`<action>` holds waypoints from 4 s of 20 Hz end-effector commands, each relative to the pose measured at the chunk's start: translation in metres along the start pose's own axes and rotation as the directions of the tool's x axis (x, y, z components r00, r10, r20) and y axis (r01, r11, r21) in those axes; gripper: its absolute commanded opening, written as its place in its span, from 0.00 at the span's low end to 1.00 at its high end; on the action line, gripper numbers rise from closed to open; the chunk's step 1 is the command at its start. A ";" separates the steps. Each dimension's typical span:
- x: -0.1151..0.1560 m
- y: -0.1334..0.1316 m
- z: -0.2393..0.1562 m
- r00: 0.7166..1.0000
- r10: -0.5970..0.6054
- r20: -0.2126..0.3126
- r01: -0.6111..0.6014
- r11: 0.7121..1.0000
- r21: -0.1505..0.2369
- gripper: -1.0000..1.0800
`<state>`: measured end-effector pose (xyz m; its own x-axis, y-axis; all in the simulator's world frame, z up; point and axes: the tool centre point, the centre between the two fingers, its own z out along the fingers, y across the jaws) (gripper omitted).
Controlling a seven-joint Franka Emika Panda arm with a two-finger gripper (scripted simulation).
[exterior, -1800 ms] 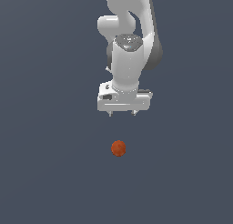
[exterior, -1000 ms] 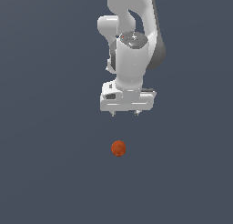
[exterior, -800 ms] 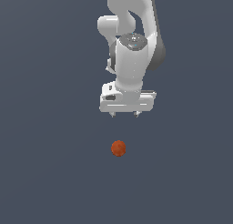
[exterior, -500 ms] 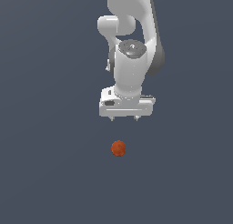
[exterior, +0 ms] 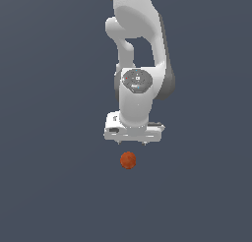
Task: Pick up the object and move it to a goal position.
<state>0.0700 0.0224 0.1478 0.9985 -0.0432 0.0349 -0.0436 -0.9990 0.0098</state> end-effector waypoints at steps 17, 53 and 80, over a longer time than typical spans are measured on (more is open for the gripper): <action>0.030 0.011 0.051 0.996 0.078 0.036 -0.078 0.997 0.007 0.96; 0.025 0.017 0.097 0.996 0.079 0.037 -0.080 0.997 0.007 0.00; -0.052 0.221 -0.068 0.996 0.080 0.036 -0.080 0.997 0.009 0.00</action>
<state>0.0118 -0.1832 0.2045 0.9923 -0.1241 -0.0021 -0.1241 -0.9923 -0.0013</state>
